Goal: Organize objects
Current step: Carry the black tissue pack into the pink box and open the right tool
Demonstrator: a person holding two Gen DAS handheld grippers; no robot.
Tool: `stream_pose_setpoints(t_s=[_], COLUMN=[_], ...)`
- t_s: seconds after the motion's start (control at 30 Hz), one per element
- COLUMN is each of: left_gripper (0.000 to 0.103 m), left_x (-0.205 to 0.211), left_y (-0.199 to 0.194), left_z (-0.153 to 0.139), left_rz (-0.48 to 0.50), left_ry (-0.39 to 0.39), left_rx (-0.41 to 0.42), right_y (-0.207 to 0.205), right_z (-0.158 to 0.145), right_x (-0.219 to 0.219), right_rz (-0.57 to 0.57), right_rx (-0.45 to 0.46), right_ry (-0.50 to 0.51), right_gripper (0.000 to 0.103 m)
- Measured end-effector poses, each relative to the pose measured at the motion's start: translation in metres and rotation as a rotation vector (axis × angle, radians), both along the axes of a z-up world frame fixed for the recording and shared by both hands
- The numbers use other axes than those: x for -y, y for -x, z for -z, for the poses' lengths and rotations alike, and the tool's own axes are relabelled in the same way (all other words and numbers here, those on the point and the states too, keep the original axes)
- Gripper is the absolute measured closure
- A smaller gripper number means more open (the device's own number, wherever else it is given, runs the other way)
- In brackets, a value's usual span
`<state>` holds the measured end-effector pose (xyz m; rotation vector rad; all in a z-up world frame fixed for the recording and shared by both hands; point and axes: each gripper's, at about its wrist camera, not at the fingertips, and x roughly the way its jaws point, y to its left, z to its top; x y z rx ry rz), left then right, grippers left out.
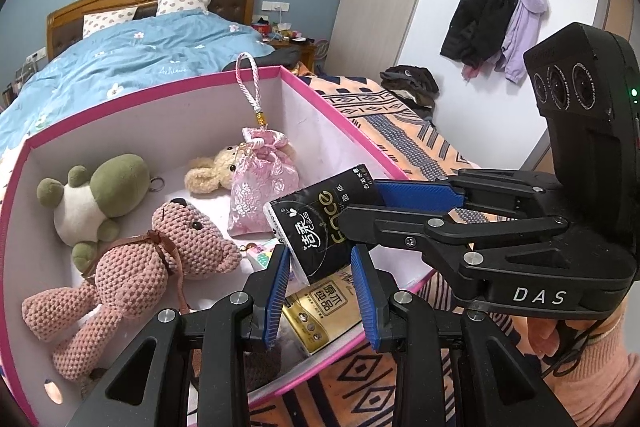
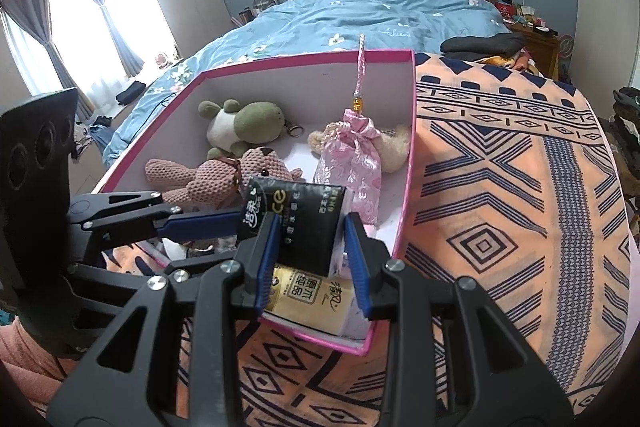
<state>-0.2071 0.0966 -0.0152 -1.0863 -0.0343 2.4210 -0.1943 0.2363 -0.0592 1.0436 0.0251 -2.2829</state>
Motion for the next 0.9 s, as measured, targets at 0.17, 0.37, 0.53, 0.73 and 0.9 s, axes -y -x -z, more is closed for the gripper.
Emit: stream_pose_setpoints(t_s=[0.17,0.37,0.53,0.73,0.9], left_gripper=[0.071,0.071,0.061,0.045,0.019], left_x=[-0.001,-0.002,0.001,0.005,0.012], left_y=[0.004,0.008,0.007,-0.001,-0.022], left_z=[0.002,0.004,0.003,-0.002,-0.013], left_rz=[-0.001,-0.011,-0.030,-0.050,-0.085], left_ry=[0.003,0.009,0.013,0.016,0.036], left_rx=[0.009,0.009,-0.008,-0.042,-0.106], right_y=[0.002,0.001,0.001,-0.008,-0.023], right_z=[0.000,-0.001,-0.002,-0.009,-0.016], right_x=[0.003,0.006,0.005,0.003,-0.002], right_rz=[0.013,0.021,0.033,0.030,0.025], right_rx=[-0.008,-0.012,-0.017,-0.051,-0.083], right_ry=[-0.018,-0.012,-0.005,0.018,0.044], right_gripper=[0.067,0.061,0.060,0.050,0.042])
